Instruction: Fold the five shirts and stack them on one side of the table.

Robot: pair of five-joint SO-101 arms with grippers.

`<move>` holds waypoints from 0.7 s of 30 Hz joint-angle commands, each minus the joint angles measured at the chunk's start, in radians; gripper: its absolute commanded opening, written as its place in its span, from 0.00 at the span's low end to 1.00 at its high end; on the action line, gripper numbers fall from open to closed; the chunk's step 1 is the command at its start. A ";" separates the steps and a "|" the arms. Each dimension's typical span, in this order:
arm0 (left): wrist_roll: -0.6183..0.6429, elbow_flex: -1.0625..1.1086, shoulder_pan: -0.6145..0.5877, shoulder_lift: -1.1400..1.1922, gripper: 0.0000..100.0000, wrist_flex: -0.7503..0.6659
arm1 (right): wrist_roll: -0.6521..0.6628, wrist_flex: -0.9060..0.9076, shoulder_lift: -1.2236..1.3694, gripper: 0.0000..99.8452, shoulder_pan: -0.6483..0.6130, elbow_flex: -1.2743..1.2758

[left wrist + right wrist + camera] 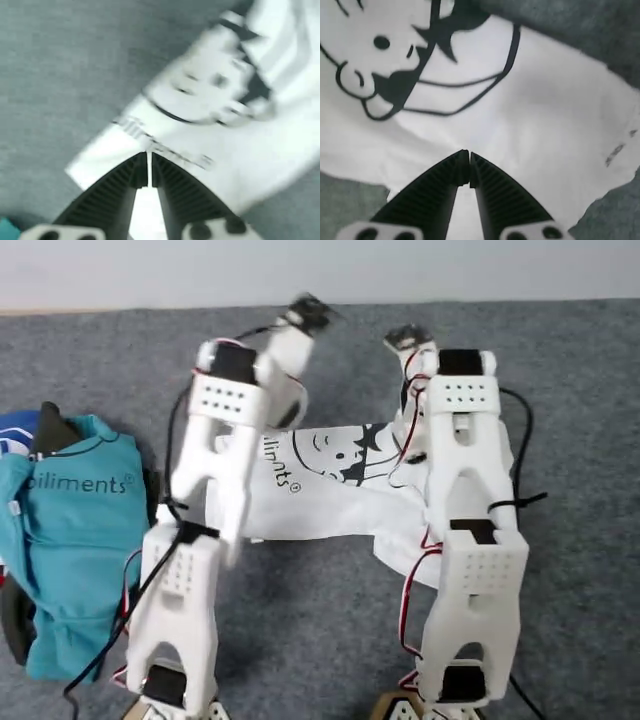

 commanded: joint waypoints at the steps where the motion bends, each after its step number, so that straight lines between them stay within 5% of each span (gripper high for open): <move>1: 0.009 0.251 0.068 -0.172 0.02 0.002 | 0.009 -0.120 0.012 0.01 0.045 -0.011; 10: 0.003 0.647 0.052 -0.187 0.02 -0.150 | 0.008 -0.306 0.197 0.01 0.108 -0.012; 21: -0.063 0.774 -0.064 -0.193 0.02 -0.160 | 0.012 -0.338 0.222 0.01 0.150 -0.012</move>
